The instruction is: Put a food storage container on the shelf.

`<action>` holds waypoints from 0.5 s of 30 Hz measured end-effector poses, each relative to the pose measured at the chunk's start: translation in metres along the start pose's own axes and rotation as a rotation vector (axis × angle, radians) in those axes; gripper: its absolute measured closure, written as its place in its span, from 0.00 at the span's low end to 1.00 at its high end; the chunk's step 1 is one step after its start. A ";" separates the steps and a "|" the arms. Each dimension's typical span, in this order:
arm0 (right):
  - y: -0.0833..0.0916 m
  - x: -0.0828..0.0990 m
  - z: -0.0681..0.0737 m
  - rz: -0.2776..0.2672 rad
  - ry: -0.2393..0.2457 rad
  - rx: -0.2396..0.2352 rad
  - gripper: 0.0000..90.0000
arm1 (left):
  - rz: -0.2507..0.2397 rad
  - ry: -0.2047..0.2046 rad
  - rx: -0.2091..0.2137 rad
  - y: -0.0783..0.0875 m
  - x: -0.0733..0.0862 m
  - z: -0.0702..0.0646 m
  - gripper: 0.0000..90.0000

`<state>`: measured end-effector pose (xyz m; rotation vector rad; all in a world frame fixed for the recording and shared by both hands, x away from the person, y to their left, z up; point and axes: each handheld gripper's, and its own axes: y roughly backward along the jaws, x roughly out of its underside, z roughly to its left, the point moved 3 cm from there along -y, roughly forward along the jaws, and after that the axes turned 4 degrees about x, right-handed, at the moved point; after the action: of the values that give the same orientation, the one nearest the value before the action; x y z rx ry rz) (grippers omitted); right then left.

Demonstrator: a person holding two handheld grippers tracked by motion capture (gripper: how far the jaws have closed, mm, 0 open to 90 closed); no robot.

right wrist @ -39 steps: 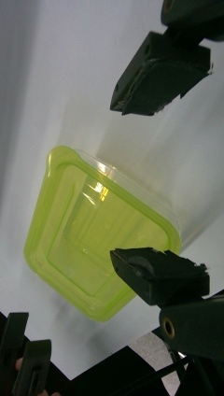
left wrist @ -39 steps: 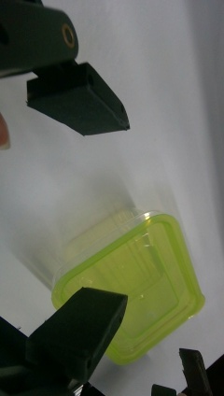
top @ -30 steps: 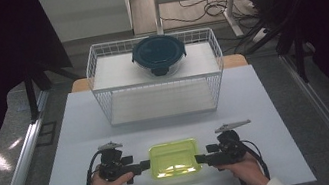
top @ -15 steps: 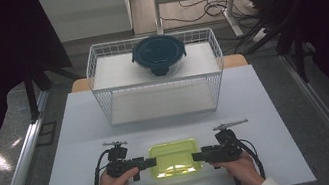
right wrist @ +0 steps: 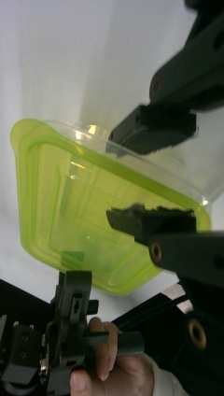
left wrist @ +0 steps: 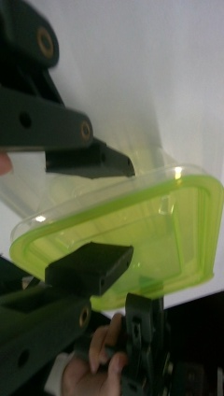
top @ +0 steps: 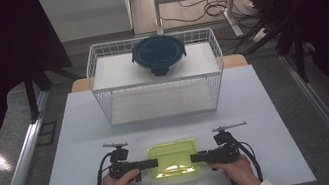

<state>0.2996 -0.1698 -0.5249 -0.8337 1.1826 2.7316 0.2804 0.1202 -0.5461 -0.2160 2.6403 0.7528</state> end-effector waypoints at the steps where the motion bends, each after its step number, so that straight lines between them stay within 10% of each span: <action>1: 0.000 0.000 0.000 0.000 0.000 0.000 0.73 | -0.001 0.010 0.003 0.001 0.000 0.000 0.65; 15: 0.011 0.000 0.000 -0.028 -0.018 -0.025 0.85 | -0.020 -0.011 -0.001 0.008 0.003 -0.007 0.84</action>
<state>0.2969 -0.1776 -0.5184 -0.8208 1.1267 2.7314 0.2735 0.1235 -0.5381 -0.2377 2.6232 0.7468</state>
